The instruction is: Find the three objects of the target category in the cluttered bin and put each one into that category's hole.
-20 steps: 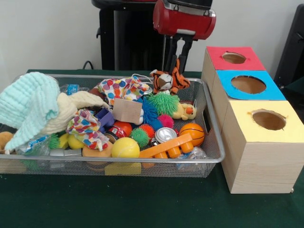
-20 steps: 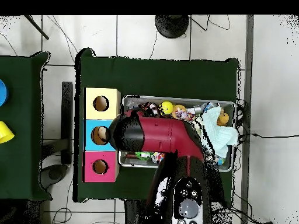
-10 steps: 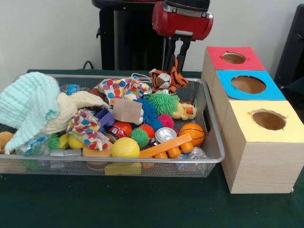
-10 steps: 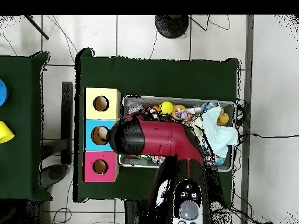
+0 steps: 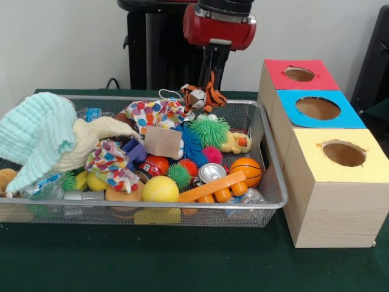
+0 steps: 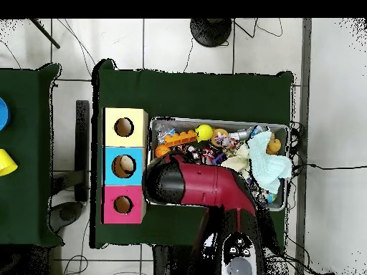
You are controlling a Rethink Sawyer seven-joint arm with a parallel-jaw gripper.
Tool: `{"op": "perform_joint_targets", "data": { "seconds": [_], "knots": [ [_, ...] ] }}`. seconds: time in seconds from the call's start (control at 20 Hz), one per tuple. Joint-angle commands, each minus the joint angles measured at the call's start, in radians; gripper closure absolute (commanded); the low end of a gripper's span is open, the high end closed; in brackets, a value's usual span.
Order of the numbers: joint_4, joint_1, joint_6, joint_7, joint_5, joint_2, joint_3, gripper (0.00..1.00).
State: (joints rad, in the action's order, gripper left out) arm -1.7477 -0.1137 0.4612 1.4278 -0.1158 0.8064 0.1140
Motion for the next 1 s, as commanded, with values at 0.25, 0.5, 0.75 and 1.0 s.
{"op": "perform_joint_targets", "data": {
  "seconds": [0.25,0.5,0.75,1.0],
  "knots": [
    [-0.178,0.014,-0.044,0.135,-0.026,0.045,-0.049,1.0],
    [-0.178,0.084,0.036,0.173,-0.013,0.093,-0.001,1.0],
    [-0.157,0.137,0.133,0.186,0.008,0.134,0.031,1.0],
    [-0.142,0.174,0.17,0.2,0.016,0.142,0.057,1.0]
  ]
}}
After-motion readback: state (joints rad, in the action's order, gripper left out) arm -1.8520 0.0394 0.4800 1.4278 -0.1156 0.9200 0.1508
